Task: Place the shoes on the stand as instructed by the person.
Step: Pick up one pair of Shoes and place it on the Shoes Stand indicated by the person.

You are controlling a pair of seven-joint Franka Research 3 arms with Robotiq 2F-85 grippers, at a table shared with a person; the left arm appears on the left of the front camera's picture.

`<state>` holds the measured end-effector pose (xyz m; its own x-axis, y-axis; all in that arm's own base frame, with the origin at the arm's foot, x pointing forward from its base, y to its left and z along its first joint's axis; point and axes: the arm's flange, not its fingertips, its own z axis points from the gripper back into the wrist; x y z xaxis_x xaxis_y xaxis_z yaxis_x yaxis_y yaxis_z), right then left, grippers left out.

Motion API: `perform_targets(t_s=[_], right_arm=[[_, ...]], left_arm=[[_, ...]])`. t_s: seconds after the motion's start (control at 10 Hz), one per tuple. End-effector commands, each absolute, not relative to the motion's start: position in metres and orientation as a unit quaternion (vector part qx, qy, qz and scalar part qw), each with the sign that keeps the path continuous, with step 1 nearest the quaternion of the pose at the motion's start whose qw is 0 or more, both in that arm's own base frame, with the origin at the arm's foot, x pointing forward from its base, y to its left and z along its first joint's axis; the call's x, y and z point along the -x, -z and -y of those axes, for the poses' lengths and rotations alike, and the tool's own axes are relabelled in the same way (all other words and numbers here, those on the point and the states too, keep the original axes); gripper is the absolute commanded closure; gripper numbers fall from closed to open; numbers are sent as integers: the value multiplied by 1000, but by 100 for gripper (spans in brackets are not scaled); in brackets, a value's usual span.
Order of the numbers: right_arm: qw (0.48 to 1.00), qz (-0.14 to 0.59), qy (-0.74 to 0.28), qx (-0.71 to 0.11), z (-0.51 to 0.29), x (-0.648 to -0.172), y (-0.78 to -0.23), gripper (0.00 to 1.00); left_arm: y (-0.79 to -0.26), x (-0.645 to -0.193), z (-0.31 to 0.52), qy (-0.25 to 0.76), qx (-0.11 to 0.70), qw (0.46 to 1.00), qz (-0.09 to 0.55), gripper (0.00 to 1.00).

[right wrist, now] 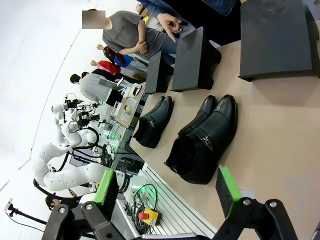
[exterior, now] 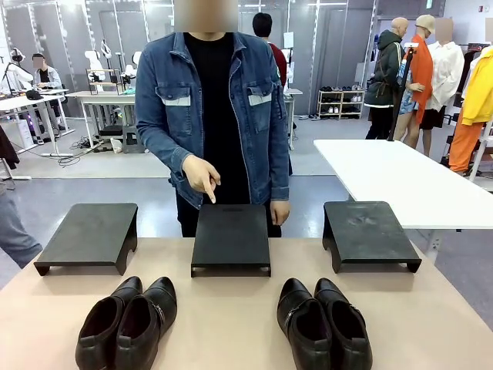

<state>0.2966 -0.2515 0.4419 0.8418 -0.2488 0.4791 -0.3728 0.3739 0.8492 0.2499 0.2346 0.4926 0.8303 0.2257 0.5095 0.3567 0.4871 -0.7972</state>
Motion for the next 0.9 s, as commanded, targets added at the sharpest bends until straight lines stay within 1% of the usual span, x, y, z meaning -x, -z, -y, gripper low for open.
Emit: perform_targets(t_s=[0.0, 0.3, 0.4, 0.5, 0.6, 0.8], right_arm=[[778, 280, -40, -561, 252, -296, -442, 0], [778, 280, -40, -561, 252, -296, -442, 0], [778, 280, -40, -561, 252, -296, -442, 0], [778, 280, -40, -561, 252, -296, -442, 0], [778, 280, -40, -561, 252, -296, -442, 0], [778, 280, -40, -561, 252, -296, -442, 0]], left_arm=[[-491, -248, -236, 42, 508, 810, 291, 0], [-493, -250, -235, 40, 505, 813, 288, 0], [-509, -254, -224, 39, 500, 833, 236, 0], [-535, -261, -207, 49, 461, 866, 187, 0], [-559, -270, -190, 66, 444, 880, 153, 0], [-596, -289, -140, 99, 380, 915, 92, 0]])
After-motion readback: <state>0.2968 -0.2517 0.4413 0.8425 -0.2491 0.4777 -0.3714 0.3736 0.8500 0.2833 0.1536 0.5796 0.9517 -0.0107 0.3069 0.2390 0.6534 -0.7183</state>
